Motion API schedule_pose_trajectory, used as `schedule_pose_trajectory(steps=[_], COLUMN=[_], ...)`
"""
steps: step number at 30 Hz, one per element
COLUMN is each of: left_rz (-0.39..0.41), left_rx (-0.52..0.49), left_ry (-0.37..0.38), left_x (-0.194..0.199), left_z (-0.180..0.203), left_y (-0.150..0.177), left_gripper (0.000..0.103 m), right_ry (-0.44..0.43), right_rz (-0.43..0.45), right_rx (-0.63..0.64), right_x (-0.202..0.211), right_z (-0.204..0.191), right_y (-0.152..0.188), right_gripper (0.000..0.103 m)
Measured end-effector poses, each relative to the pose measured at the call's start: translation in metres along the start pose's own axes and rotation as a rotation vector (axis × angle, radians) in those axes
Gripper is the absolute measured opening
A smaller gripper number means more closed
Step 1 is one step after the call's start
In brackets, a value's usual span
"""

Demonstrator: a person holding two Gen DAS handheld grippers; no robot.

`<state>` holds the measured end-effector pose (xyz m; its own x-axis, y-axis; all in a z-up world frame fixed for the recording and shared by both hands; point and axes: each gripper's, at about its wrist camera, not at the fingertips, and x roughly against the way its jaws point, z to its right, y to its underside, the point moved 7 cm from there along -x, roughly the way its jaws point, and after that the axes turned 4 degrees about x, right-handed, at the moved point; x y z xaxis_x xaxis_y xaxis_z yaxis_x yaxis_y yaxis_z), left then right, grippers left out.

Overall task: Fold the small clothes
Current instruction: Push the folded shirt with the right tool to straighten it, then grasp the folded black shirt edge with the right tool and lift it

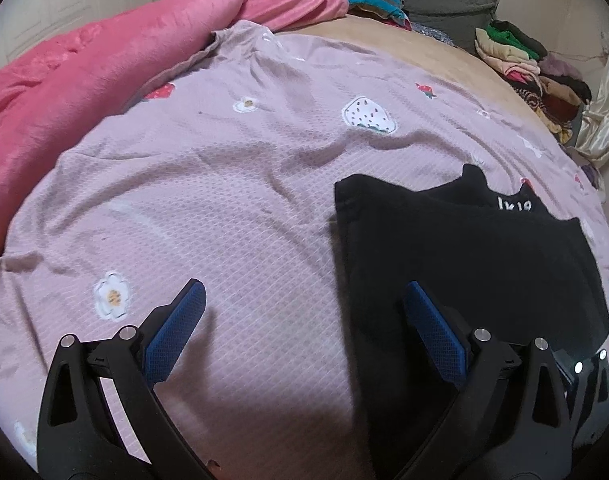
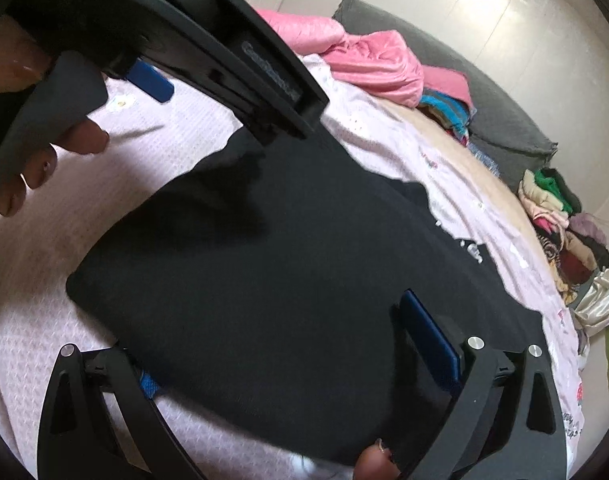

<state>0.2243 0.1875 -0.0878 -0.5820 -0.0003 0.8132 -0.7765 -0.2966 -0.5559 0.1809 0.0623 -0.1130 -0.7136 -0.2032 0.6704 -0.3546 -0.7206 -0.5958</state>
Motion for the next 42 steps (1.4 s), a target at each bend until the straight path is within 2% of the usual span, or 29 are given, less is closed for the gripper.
schedule_pose_trajectory(steps=[3, 5, 6, 7, 8, 9, 11, 13, 24, 25, 27, 28, 32, 36, 42], left_rz=[-0.019, -0.037, -0.046, -0.051, -0.058, -0.067, -0.077, -0.086, -0.086, -0.087, -0.098, -0.102, -0.120, -0.115, -0.090], left_rx=[0.015, 0.028, 0.035, 0.040, 0.045, 0.049, 0.053, 0.056, 0.077, 0.077, 0.071, 0.070, 0.073, 0.067, 0.049], left_ry=[0.030, 0.063, 0.076, 0.081, 0.090, 0.105, 0.114, 0.126, 0.246, 0.258, 0.284, 0.297, 0.349, 0.374, 0.380], left_x=[-0.008, -0.014, -0.017, -0.020, -0.022, -0.024, -0.028, -0.031, -0.029, -0.029, -0.028, -0.029, -0.030, -0.028, -0.022], left_z=[0.005, 0.008, 0.010, 0.011, 0.012, 0.014, 0.016, 0.016, 0.032, 0.035, 0.041, 0.043, 0.050, 0.057, 0.063], left_y=[-0.003, -0.005, -0.005, -0.006, -0.006, -0.005, -0.006, -0.005, -0.001, 0.000, 0.002, 0.002, 0.006, 0.007, 0.007], left_gripper=[0.093, 0.093, 0.093, 0.093, 0.093, 0.093, 0.093, 0.093, 0.092, 0.088, 0.069, 0.064, 0.037, 0.026, 0.018], right_ry=[0.013, 0.002, 0.001, 0.002, -0.007, -0.013, -0.023, -0.025, -0.100, -0.100, -0.101, -0.107, -0.110, -0.108, -0.105], right_rz=[0.043, 0.069, 0.082, 0.096, 0.123, 0.134, 0.146, 0.156, 0.181, 0.184, 0.186, 0.184, 0.178, 0.174, 0.177], right_rx=[-0.017, -0.014, -0.009, -0.005, -0.002, -0.006, -0.018, -0.031, -0.169, -0.173, -0.173, -0.176, -0.174, -0.170, -0.168], right_x=[0.005, 0.009, 0.012, 0.015, 0.020, 0.022, 0.026, 0.031, 0.043, 0.044, 0.046, 0.046, 0.046, 0.047, 0.050], right_z=[0.006, 0.005, 0.005, 0.006, 0.006, 0.008, 0.009, 0.011, 0.021, 0.022, 0.018, 0.017, 0.015, 0.013, 0.012], right_y=[-0.005, -0.006, -0.007, -0.008, -0.008, -0.009, -0.009, -0.010, -0.008, -0.008, -0.008, -0.008, -0.008, -0.007, -0.006], right_gripper=[0.093, 0.077, 0.075, 0.067, 0.054, 0.047, 0.022, 0.017, 0.014, 0.014, 0.014, 0.014, 0.014, 0.013, 0.013])
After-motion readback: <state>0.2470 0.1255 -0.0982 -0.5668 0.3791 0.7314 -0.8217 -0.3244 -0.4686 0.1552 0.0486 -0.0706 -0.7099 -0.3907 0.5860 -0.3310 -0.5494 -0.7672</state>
